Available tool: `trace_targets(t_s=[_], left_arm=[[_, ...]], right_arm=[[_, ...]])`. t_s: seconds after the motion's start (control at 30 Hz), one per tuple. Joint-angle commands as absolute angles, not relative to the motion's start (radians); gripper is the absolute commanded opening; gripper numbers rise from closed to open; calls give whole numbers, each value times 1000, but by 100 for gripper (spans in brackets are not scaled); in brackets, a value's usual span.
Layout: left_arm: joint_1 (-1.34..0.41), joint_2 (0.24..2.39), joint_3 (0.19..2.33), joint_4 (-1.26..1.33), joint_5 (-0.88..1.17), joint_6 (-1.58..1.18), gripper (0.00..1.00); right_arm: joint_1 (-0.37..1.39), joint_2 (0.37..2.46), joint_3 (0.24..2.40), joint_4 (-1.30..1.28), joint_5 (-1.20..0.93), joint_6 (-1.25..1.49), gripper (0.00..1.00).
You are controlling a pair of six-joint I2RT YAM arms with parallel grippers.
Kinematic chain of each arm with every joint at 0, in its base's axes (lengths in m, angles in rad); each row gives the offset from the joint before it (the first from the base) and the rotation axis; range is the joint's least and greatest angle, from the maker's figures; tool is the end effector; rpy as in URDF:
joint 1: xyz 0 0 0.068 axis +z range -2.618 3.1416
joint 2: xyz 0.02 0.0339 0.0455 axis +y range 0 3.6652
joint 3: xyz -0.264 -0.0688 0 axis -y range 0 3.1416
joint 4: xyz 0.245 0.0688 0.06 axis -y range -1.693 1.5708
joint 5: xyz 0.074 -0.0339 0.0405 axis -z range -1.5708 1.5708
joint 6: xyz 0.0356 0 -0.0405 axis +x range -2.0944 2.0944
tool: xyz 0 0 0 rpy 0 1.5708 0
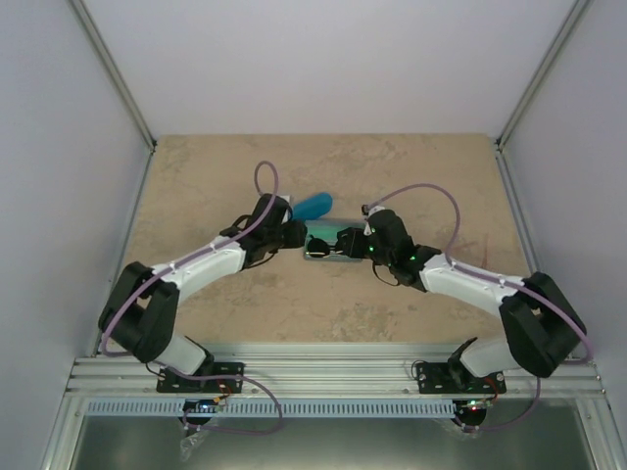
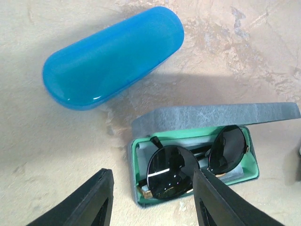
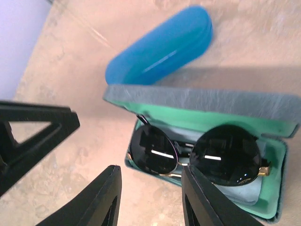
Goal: Organize the sunglasses
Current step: Adjust the sunglasses in the sunglasses case.
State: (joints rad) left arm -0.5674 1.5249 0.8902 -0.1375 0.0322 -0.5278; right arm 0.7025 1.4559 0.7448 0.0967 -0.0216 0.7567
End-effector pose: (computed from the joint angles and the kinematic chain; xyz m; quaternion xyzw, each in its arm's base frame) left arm 0.2686 -0.1725 0.2038 0.0245 0.9209 -0.2150 0.3242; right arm 0.2316 0.1971 0.1981 0.0191 0.8876 0.3139 0.3366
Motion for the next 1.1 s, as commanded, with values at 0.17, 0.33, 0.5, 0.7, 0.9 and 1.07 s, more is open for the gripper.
trace_targets(t_s=[0.17,0.33,0.5,0.7,0.9,1.07], left_arm=[[-562,1423,768,-118,105,-592,48],[-564,1491,760,-51,220,-605,46],[-563,1579,778,-14,253,-624,35],[-563,1659,820,-3,256,-617,20],[-563,1671,859,-20,218,-600,19],[-562,1697,875,-28,215,-593,18]], right_arm=[[694,1433,840,-46,130,681,40],[690,1481,895,-64,173,648,42],[690,1480,889,-57,170,643,43],[690,1472,867,-39,167,649,42],[690,1468,864,-35,161,648,42],[690,1458,852,-29,161,652,42]])
